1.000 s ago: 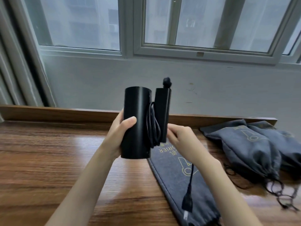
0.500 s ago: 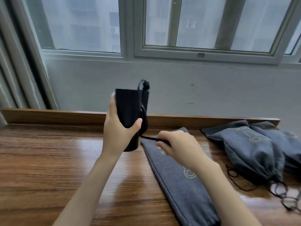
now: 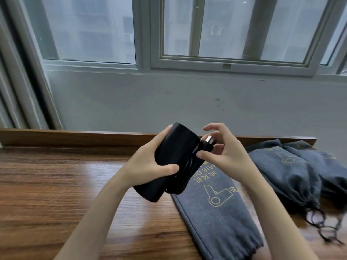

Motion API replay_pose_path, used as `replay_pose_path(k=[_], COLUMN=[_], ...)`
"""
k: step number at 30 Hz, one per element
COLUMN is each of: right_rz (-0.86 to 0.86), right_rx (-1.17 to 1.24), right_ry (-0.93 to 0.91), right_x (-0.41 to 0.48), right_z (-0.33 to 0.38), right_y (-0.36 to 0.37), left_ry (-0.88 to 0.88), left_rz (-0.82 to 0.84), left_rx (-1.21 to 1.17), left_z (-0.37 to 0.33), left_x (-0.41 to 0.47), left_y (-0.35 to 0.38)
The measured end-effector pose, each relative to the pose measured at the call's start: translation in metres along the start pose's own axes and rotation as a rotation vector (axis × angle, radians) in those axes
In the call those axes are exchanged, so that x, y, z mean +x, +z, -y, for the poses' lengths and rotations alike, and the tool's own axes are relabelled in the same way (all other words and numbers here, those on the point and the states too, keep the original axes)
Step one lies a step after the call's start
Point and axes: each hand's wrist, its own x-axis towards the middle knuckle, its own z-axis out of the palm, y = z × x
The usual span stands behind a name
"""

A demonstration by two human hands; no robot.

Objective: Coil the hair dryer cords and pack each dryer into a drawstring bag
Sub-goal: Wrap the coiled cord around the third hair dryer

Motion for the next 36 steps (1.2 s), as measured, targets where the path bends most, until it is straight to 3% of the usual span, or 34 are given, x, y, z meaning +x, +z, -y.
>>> replay_pose_path(k=[5, 7, 10, 17, 21, 24, 27, 31, 34, 36], right_rz=[-0.198, -0.229, -0.140, -0.353, -0.369, -0.329, -0.210, -0.028, -0.049, -0.113], right_rx=[-0.113, 0.107, 0.651, 0.824, 0.818, 0.812, 0.775, 0.487, 0.349, 0.381], right_ry=[0.007, 0.170, 0.337, 0.458, 0.573, 0.619, 0.612, 0.519, 0.377, 0.345], right_x=[0.003, 0.002, 0.000, -0.006, -0.015, -0.024, -0.035, -0.069, -0.100, -0.112], right_z=[-0.006, -0.006, -0.005, -0.008, -0.008, -0.003, 0.004, 0.013, 0.015, 0.015], right_y=[0.009, 0.018, 0.042, 0.079, 0.084, 0.085, 0.080, 0.074, 0.074, 0.069], left_ry=[0.003, 0.003, -0.005, -0.167, -0.283, -0.318, -0.383, -0.463, -0.468, -0.443], left_rz=[0.003, -0.018, -0.035, -0.021, -0.060, -0.074, -0.107, -0.185, -0.245, -0.271], left_rx=[-0.120, -0.168, -0.205, -0.070, 0.242, 0.260, 0.088, -0.234, -0.391, -0.393], left_z=[-0.003, -0.005, -0.007, 0.001, -0.001, 0.003, 0.005, 0.001, -0.007, -0.015], left_x=[-0.001, 0.000, 0.002, 0.001, -0.002, -0.009, -0.016, -0.033, -0.042, -0.045], left_y=[-0.001, -0.001, 0.000, 0.006, 0.028, 0.037, 0.037, 0.048, 0.061, 0.073])
